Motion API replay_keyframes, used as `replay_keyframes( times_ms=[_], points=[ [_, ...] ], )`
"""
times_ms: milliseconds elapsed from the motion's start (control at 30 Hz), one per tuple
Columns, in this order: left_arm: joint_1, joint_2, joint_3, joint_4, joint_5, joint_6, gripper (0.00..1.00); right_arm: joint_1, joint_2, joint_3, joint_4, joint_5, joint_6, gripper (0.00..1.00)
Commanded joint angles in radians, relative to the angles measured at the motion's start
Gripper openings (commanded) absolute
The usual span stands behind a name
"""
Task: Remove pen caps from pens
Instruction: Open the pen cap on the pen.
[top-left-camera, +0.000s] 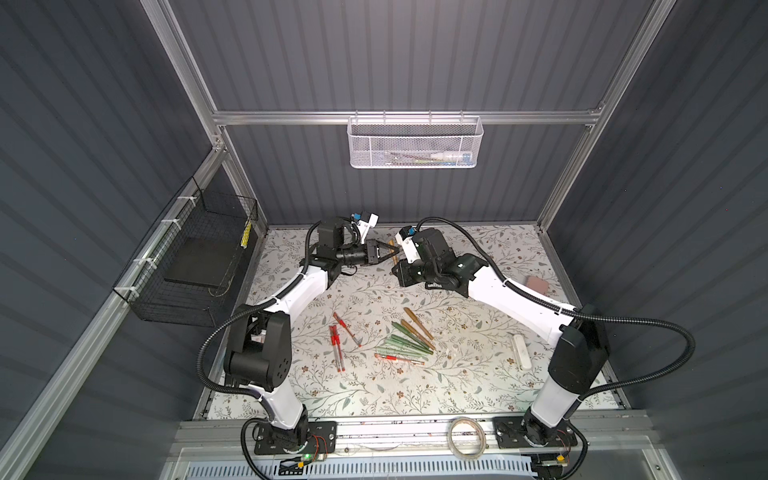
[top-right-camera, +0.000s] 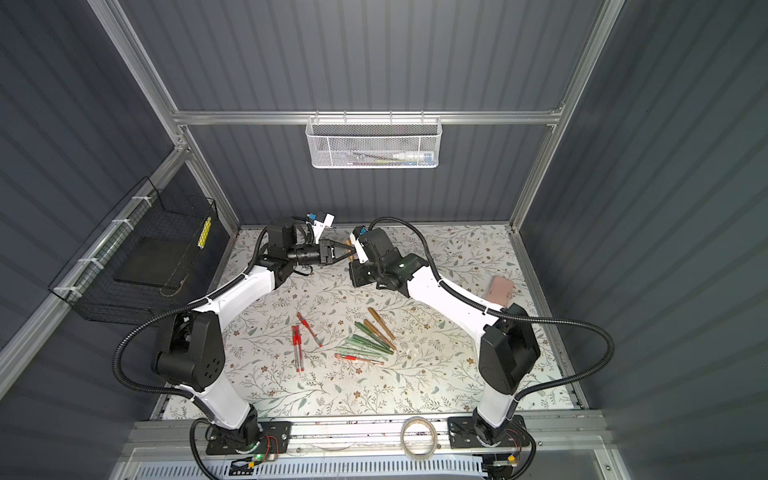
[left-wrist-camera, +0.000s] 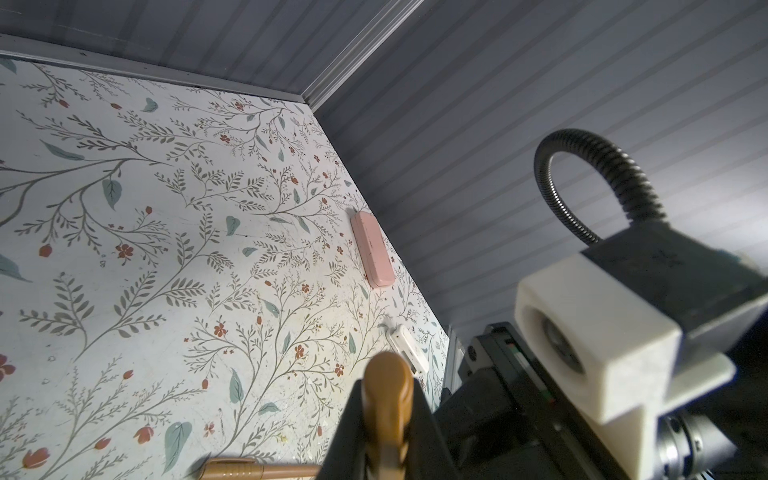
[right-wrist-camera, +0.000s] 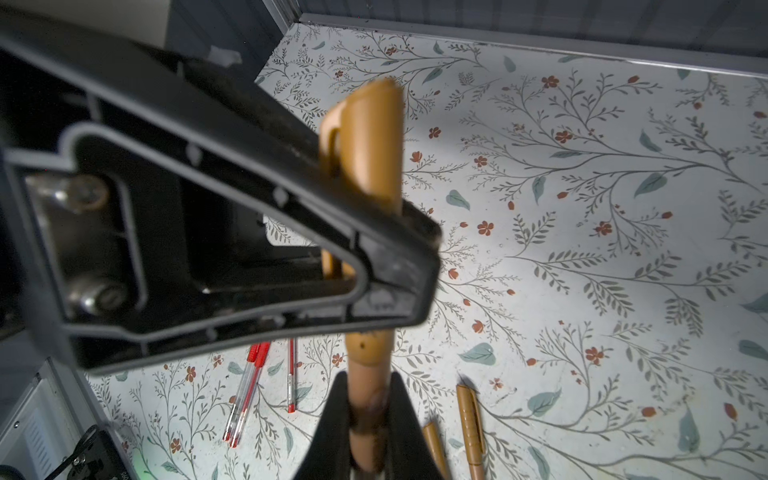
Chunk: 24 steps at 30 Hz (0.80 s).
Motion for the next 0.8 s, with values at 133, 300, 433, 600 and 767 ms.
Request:
replay_keyframes(
  times_ms=[133,300,433,600,767],
  points=[
    [0.073,-0.011,0.028,-0.042,-0.046,0.029,0.00,0.026,-0.054,-0.206,0.088,-0.045,0.083,0.00],
    [0.169,-0.003,0.082,-0.073,-0.086,0.040,0.00,0.072,-0.073,-0.312,0.103,-0.047,0.098,0.00],
    [0.203,-0.013,0.072,-0.075,-0.105,0.052,0.00,0.074,-0.076,-0.337,0.098,-0.047,0.099,0.00],
    [0.212,-0.015,0.084,-0.100,-0.119,0.101,0.00,0.074,-0.065,-0.327,0.085,-0.067,0.095,0.00],
    [0.242,0.014,0.205,-0.158,-0.115,0.143,0.00,0.074,-0.071,-0.363,0.099,-0.073,0.108,0.00]
  ],
)
